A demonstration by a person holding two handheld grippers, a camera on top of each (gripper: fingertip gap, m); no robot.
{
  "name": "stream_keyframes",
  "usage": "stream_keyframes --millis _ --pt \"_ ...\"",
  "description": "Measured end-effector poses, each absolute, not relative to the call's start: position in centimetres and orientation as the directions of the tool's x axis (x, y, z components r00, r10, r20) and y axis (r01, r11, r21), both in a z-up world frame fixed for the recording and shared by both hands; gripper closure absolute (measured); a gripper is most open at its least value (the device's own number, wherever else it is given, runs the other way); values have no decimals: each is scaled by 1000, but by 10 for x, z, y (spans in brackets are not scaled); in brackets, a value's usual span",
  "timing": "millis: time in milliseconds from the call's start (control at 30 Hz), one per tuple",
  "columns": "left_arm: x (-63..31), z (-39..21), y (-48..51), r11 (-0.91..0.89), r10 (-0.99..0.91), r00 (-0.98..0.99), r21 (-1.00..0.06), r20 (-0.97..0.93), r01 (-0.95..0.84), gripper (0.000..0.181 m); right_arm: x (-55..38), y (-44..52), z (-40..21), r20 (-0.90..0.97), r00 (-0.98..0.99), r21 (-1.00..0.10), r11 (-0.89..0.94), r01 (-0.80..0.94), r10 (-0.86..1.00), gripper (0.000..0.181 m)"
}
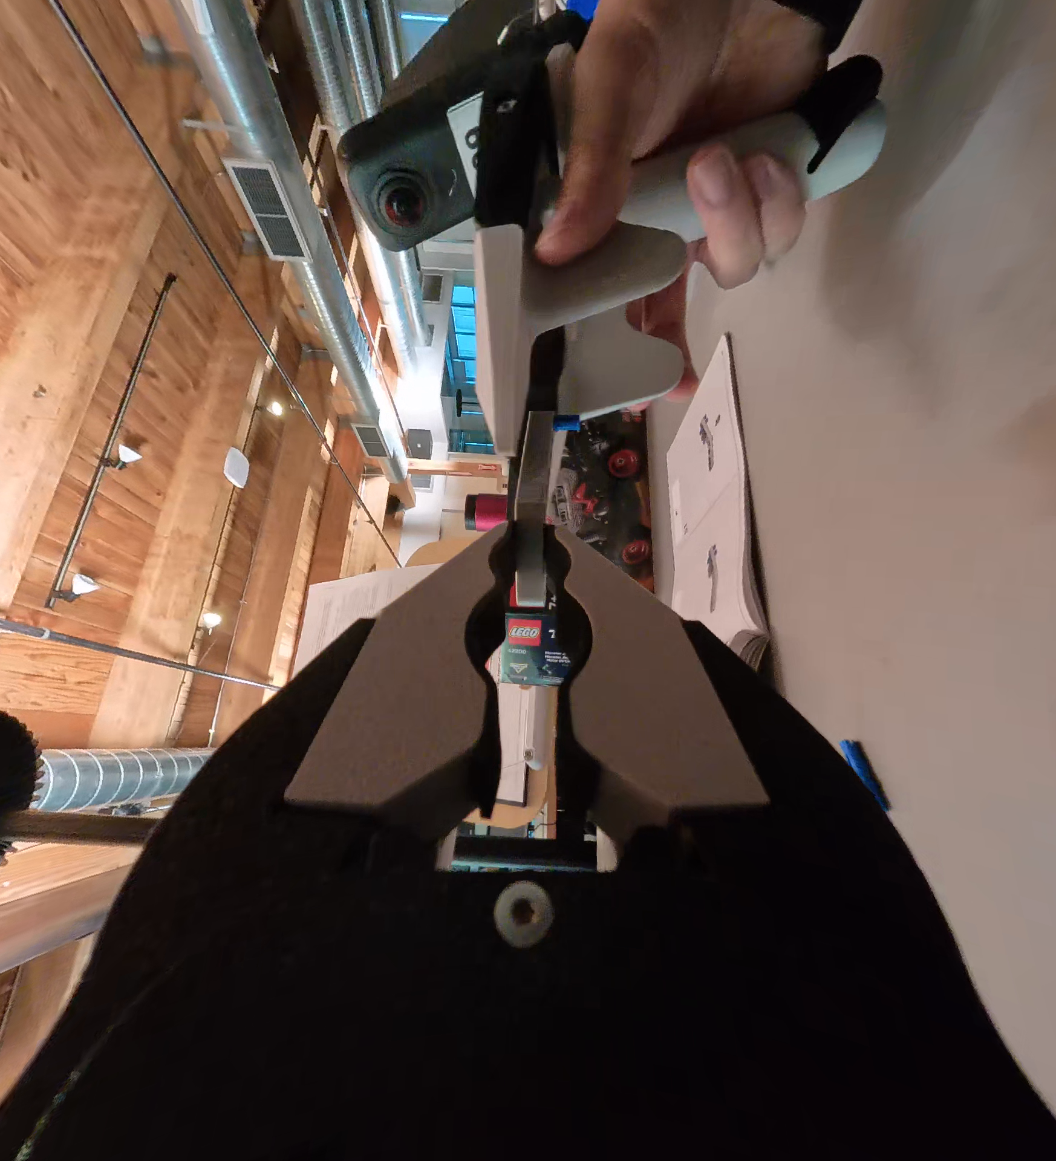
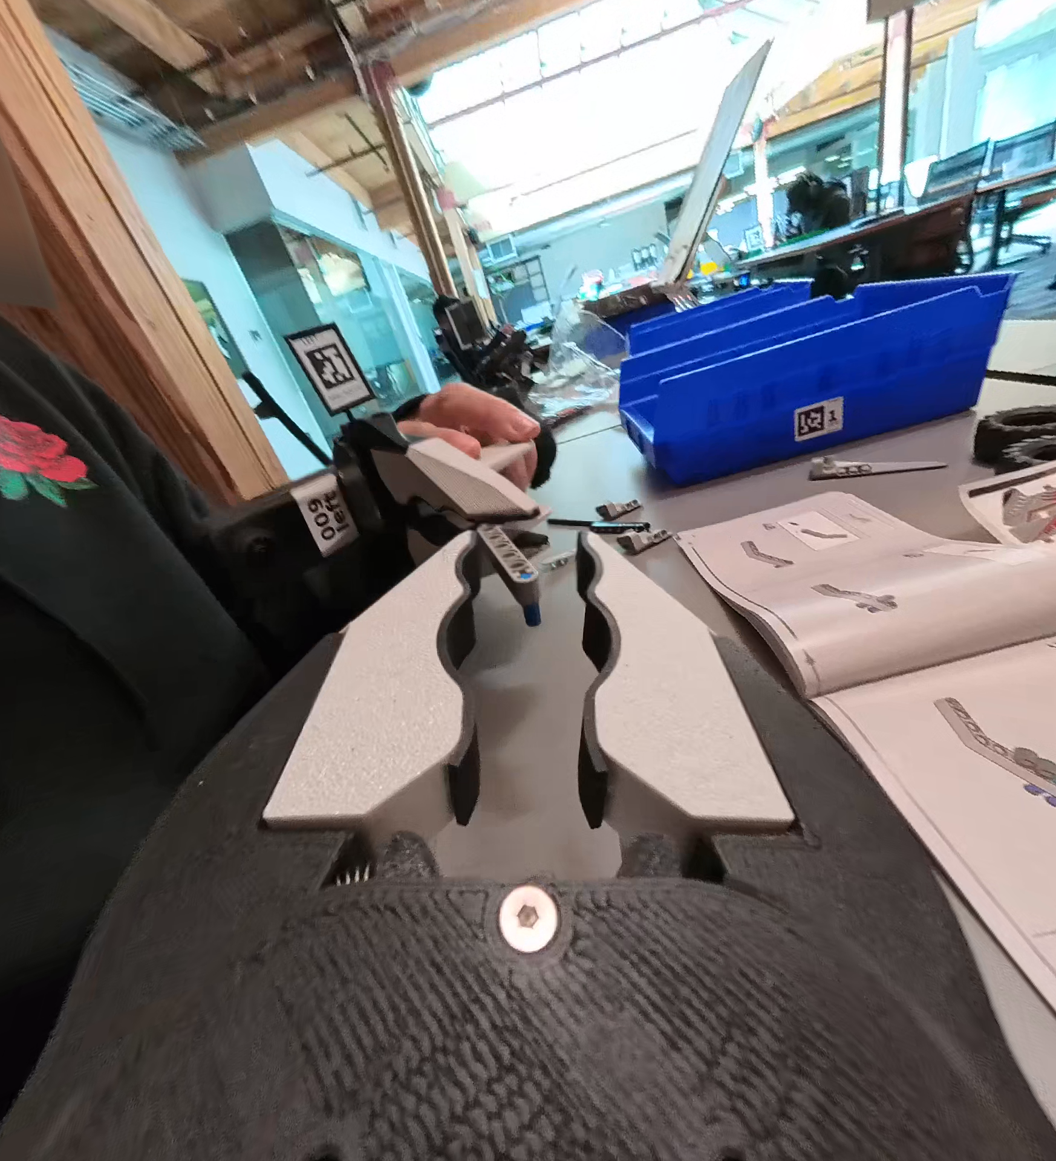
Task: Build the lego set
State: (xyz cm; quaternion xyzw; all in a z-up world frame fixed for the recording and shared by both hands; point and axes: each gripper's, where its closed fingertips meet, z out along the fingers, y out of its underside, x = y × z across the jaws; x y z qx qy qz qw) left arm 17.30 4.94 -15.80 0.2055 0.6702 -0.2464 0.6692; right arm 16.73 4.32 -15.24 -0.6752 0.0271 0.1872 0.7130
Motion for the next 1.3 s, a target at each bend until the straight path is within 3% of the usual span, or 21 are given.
stream_keyframes --millis 67,167,467,767,867,933,1000,1067,1167,1233,1300 --pt "173 -159 48 793 -50 1 -39 -999 608 176 161 41 -155 -280 922 -957 -6 -289 269 166" --pt "174 -163 49 791 -42 -6 -37 -999 611 176 154 40 -159 -248 922 -968 -31 -251 298 173" --pt "180 -166 58 809 -57 -30 -64 -998 585 175 154 46 -165 -105 963 -994 -14 -105 248 175" --pt "183 -159 66 834 -38 85 15 -996 552 176 160 46 -159 -108 969 -992 41 -120 222 175" --pt "184 -165 66 830 -50 36 -22 -998 557 175 161 46 -163 -107 968 -993 30 -116 226 175" --pt "184 -167 68 830 -86 -21 -84 -996 552 168 163 45 -165 -117 969 -992 26 -126 219 175" --pt "184 -163 74 813 -180 -116 -214 -977 541 153 171 43 -164 -124 975 -990 38 -134 187 175" --pt "188 -162 84 759 -317 -317 -439 -894 481 147 181 41 -161 -145 979 -986 62 -155 141 175" --pt "193 -179 105 603 -508 -661 -776 -553 186 159 192 39 -158 -170 981 -979 96 -179 91 175" --pt "191 -204 119 548 -556 -775 -833 -302 -69 160 196 39 -158 -182 981 -977 101 -188 72 176" --pt "176 -237 132 600 -538 -833 -753 -130 -270 160 196 39 -159 -183 981 -977 98 -190 69 176"
